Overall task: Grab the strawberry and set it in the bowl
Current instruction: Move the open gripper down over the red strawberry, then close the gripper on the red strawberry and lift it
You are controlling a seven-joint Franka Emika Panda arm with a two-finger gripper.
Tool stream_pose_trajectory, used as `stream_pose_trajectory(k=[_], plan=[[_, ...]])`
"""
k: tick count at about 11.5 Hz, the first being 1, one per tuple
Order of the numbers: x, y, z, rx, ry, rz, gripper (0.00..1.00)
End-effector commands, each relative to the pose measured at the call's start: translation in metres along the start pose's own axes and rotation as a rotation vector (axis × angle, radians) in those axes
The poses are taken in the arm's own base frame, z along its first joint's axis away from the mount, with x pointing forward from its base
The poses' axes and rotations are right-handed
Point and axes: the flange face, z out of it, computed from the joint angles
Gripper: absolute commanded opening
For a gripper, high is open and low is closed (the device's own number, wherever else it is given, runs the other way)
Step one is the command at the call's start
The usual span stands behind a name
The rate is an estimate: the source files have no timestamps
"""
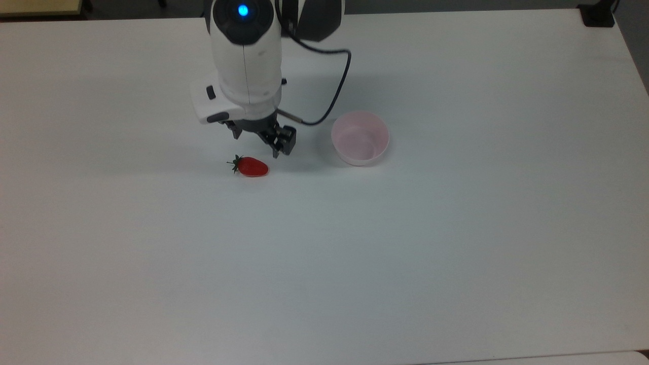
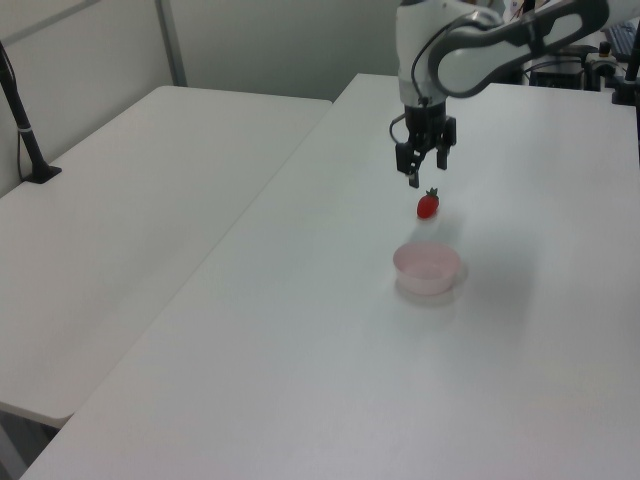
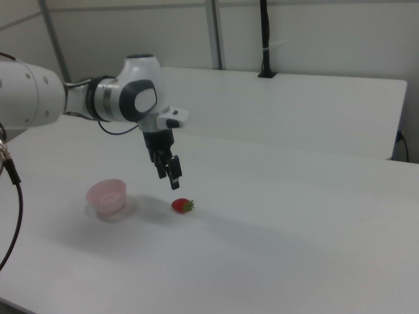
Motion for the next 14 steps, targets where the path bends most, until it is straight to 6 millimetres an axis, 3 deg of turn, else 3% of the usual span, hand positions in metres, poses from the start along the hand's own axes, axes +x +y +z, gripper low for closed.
stream_pose_trajectory(k=[1,2,3,7,9,11,14], plan=[[0.005,-0.006,0.049,0.01,0.005,0.237,0.81],[0.004,-0.008,0.067,0.016,0.011,0.299,0.73],[0.007,-0.002,0.075,0.029,0.024,0.357,0.7],[0.014,0.003,0.088,0.049,0.047,0.427,0.6],[0.016,0.007,0.086,0.047,0.052,0.424,0.54],[0.017,0.008,0.082,0.047,0.059,0.367,0.35],[0.002,-0.003,0.056,0.028,0.042,0.062,0.33]])
